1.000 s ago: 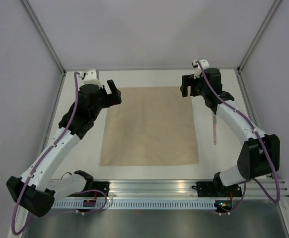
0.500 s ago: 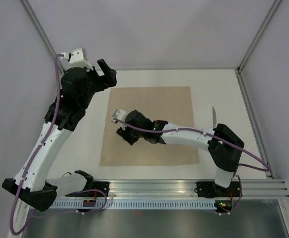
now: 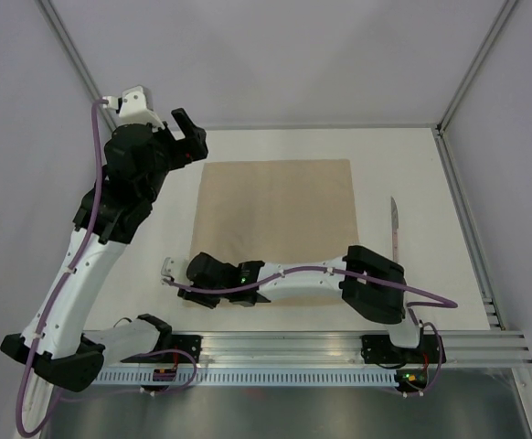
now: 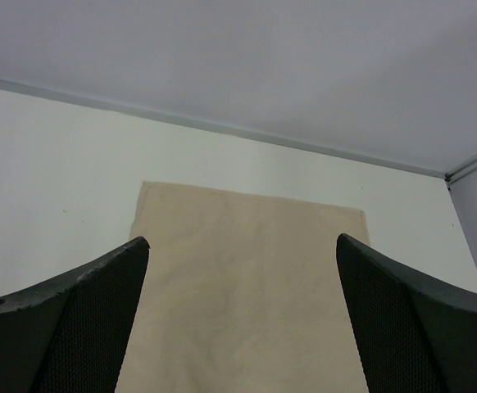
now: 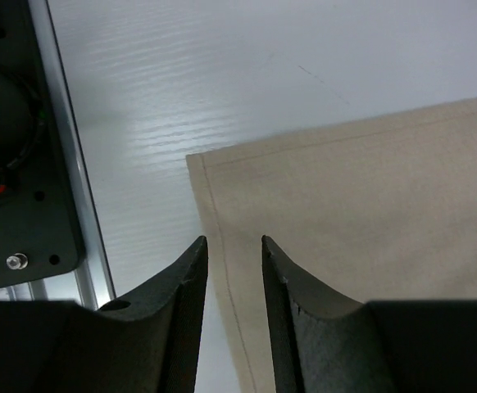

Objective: Fold the napkin, place the utensils inside, and roll it up
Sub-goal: Fold the napkin at the center of the board.

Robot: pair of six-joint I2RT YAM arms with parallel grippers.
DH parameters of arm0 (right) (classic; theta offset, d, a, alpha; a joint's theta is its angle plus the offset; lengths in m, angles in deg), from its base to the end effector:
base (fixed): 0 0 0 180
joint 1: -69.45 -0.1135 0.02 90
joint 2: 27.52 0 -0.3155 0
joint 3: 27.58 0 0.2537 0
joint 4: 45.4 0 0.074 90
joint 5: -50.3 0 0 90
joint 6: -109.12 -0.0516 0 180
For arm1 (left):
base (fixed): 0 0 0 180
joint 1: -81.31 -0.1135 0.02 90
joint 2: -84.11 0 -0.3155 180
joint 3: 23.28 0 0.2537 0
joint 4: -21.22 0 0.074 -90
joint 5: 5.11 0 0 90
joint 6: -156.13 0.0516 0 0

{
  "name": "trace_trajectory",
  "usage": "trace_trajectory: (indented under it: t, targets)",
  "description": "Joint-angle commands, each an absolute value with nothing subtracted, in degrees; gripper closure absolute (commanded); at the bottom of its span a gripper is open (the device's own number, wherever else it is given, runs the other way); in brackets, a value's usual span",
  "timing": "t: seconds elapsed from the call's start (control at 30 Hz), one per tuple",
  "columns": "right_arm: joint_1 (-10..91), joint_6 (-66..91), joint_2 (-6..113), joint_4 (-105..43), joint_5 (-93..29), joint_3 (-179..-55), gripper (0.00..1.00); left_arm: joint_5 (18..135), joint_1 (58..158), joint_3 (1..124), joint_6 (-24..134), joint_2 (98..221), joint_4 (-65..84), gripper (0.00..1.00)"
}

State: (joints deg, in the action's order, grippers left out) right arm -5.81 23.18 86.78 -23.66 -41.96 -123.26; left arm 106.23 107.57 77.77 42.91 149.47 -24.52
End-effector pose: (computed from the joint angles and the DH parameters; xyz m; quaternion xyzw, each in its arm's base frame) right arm 0.1256 0.4694 0.2387 -0.5728 0.7039 0.2298 0.3517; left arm 0.2009 -0.0782 0.5270 -0.0989 0.7560 -0.1354 0.6328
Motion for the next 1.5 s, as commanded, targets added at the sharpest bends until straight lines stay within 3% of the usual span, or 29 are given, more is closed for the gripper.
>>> trace_trajectory:
  t: [0.0,0.47,1.47]
  targets:
    - [-8.24,22.99,89.89,-25.65,-42.86,-127.30,0.61,108.27,107.50,79.70,45.92,148.10,-26.21,0.00]
    - [-9.82,21.93,101.41,-25.83,-43.83,-135.91,0.57,110.47,107.41,78.11,47.68,147.04,-27.09,0.00]
    - [-10.88,13.23,105.90,-15.99,-52.09,-143.83,0.60,110.73,107.50,76.71,48.38,146.51,-27.45,0.00]
